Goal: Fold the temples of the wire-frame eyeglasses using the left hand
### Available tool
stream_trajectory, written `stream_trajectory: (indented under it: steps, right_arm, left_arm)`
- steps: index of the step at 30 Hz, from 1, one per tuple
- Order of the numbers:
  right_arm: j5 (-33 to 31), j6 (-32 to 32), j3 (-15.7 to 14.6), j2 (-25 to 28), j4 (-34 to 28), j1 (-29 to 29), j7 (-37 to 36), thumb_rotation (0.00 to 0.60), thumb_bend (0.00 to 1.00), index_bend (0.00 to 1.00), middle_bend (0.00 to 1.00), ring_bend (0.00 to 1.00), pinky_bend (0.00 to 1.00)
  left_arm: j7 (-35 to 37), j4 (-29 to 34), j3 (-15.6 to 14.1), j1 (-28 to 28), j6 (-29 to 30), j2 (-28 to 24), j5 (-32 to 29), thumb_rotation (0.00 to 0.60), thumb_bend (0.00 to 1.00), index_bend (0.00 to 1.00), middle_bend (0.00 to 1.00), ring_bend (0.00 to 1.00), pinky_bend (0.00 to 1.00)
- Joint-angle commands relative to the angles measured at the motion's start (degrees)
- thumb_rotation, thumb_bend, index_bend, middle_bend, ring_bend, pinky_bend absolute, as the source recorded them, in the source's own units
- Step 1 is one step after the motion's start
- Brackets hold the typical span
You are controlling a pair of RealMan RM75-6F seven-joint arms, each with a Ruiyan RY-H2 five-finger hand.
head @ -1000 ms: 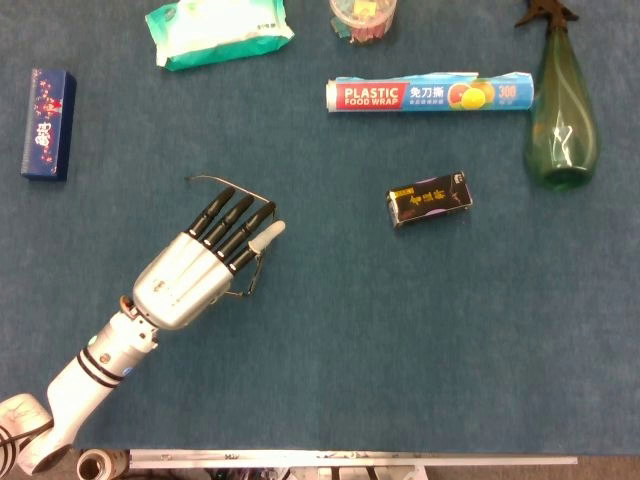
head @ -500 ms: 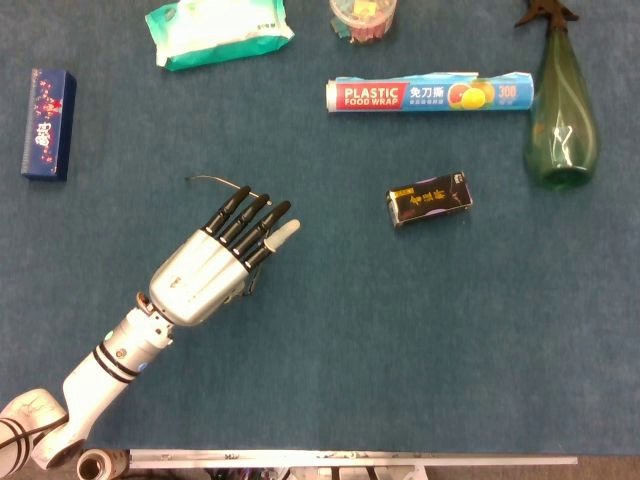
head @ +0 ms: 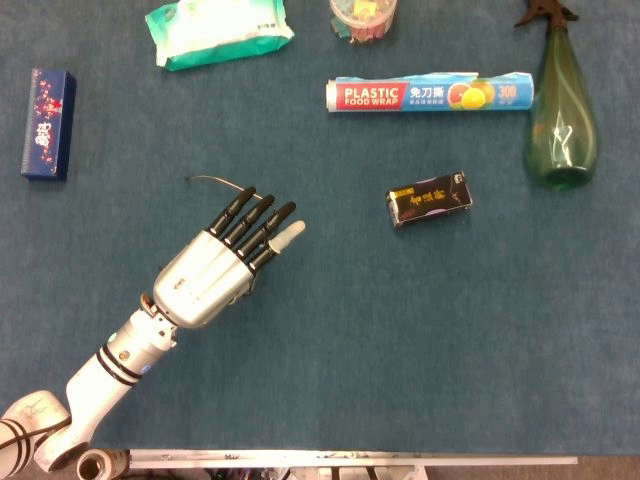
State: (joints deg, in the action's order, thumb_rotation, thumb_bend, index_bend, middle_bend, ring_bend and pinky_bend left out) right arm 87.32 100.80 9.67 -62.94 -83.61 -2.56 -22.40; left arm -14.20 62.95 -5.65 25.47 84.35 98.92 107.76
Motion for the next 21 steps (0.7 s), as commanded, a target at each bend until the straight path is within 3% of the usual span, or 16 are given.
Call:
stream_trajectory:
  steps: [1,8,21]
  right_arm:
    - [0.0,0.0,0.0,0.0,0.0,0.0,0.1,0.600,0.19,0.33,0.29,0.23,0.38]
    - [0.2,0.4,0.0,-0.1,0.0,-0.2,-0.1,0.600,0.19,0.33,0.29,0.23,0.38]
    - [0.2,0.6,0.0,0.0,0.3,-0.3,-0.6,0.600,0.19,0.33,0.29,0.23,0.38]
  left_arm:
    - [0.0,1.9,-0.5,-0.3,0.2,-0.6,0.2,0.600,0.10,0.00,0.00,0.00,0.05]
    - [-1.4,5.8,-1.1,-0.9,-0.2,-0.7,0.4,0.600,0.10,0.00,0.00,0.00,0.05]
    - [-3.0,4.9,-0.2,-2.1,-0.8,2.3,-1.0,0.600,0.10,0.00,0.00,0.00,0.05]
